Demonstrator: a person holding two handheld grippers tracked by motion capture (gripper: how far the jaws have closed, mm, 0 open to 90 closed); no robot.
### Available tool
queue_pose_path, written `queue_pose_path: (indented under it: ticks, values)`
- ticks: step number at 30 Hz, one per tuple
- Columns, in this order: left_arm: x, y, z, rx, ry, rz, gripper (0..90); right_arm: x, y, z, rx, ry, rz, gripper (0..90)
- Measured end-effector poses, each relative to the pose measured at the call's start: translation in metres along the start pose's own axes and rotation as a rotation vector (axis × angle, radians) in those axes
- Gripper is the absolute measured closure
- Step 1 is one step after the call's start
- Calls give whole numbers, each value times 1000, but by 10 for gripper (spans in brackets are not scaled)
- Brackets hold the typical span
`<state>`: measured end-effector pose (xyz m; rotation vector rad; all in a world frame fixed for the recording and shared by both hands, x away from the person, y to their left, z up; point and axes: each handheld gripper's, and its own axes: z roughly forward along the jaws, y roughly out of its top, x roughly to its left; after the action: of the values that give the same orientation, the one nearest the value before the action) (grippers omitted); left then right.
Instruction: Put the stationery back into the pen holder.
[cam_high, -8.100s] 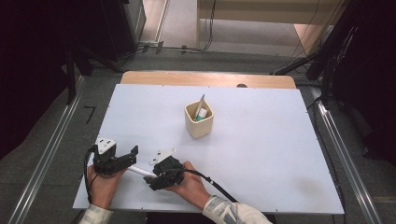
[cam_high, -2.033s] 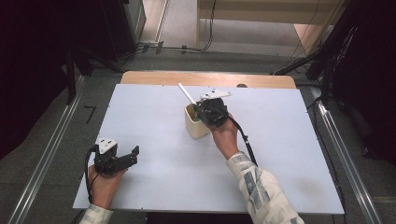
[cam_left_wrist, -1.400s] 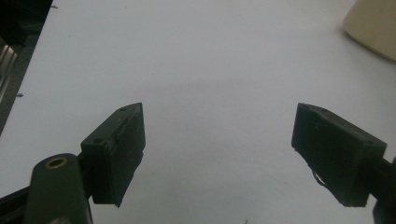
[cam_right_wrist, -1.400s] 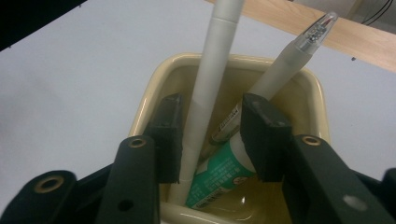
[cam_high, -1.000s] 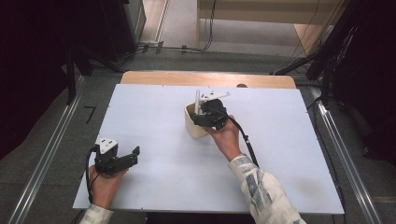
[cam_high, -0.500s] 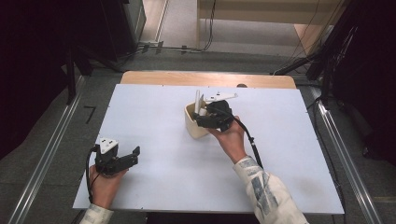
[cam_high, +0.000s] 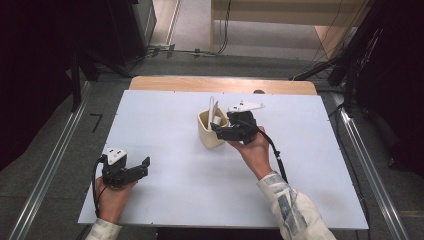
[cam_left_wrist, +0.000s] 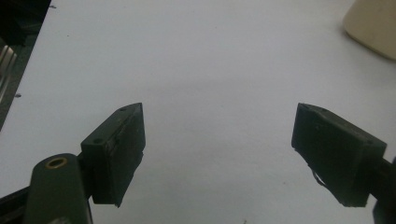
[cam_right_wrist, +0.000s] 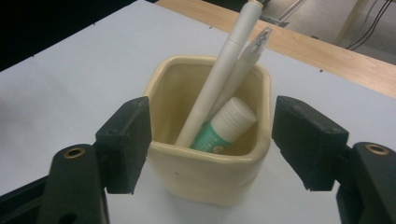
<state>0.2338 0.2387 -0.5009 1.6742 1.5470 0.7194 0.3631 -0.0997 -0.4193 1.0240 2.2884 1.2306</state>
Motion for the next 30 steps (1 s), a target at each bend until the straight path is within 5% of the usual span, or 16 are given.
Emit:
queue_pose_path:
  ticks: [30]
  values:
    - [-2,0,1,4,-3,4,181,-26,-42,-13,65,-34,51,212]
